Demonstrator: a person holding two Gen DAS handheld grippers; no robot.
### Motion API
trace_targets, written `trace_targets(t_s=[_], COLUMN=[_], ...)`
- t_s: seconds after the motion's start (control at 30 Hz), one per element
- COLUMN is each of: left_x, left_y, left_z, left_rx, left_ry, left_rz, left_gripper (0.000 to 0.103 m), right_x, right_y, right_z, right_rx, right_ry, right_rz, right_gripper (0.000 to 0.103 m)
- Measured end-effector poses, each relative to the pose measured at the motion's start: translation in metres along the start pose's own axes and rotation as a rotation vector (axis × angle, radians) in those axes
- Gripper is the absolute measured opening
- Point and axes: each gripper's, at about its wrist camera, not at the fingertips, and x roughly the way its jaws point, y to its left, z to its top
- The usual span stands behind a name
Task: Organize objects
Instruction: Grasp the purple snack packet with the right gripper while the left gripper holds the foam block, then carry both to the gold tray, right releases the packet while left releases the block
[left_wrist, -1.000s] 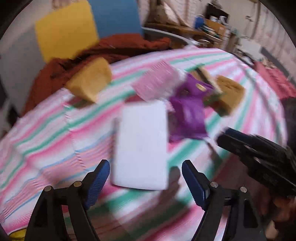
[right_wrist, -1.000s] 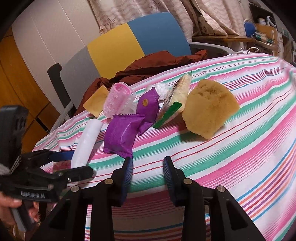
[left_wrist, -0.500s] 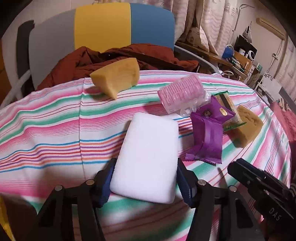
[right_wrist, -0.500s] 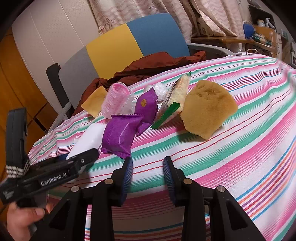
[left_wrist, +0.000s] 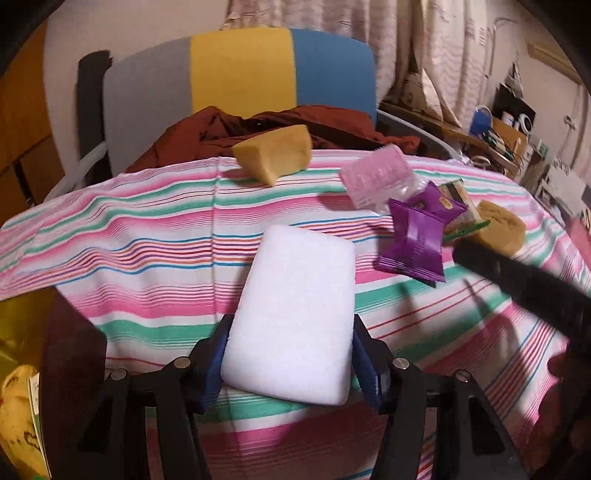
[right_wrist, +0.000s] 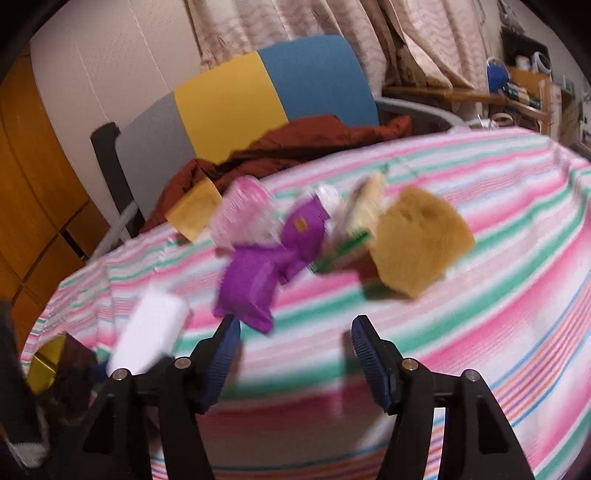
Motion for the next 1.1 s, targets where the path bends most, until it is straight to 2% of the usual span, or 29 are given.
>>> trace_targets(t_s=[0.07, 0.13, 0.23, 0.27, 0.3, 0.37, 0.6, 0.87, 1.1], left_x=[0.0, -0.001, -0.002, -0.001, -0.001, 0.0, 0.0, -0.003, -0.029], left_y=[-0.001, -0.002, 0.0, 0.001, 0.001, 0.0, 0.0, 0.001, -0.009], left_z=[0.0, -0.002, -0.004, -0.004, -0.004, -0.005, -0.004, -0.005, -0.018], left_rx=[0.003, 0.009, 0.005, 0.004, 0.004, 0.007, 0.003, 0.0, 0.049], left_ry=[-0.005, -0.009, -0.015, -0.016, -0.018, -0.018, -0.02, -0.024, -0.1], left_rz=[0.007, 0.013, 0.007, 0.005, 0.005, 0.005, 0.0, 0.005, 0.013], left_gripper=[0.06, 0.06, 0.06, 0.06, 0.06, 0.061, 0.061, 0.061, 0.061], right_x=[0.004, 0.023, 0.045, 0.05, 0.055, 0.064, 0.044, 0.006, -0.027], right_y=[0.014, 0.032, 0.047, 0.049, 0.05, 0.044, 0.021, 0.006, -0.001], right_z=[0.012, 0.022, 0.026, 0.026, 0.025, 0.023, 0.009, -0.021, -0.043], right_rx=[-0.024, -0.067, -0.095, -0.101, -0.105, -0.08, 0.015, 0.084, 0.112], right_ry=[-0.007, 0.058, 0.09, 0.094, 0.101, 0.122, 0.058, 0.003, -0.048], right_rz=[-0.019, -0.04, -0.061, -0.079, -0.096, -0.102, -0.071, -0.101, -0.136], right_gripper=[0.066, 0.066, 0.064, 0.061, 0.053, 0.046, 0.044, 0.044, 0.044])
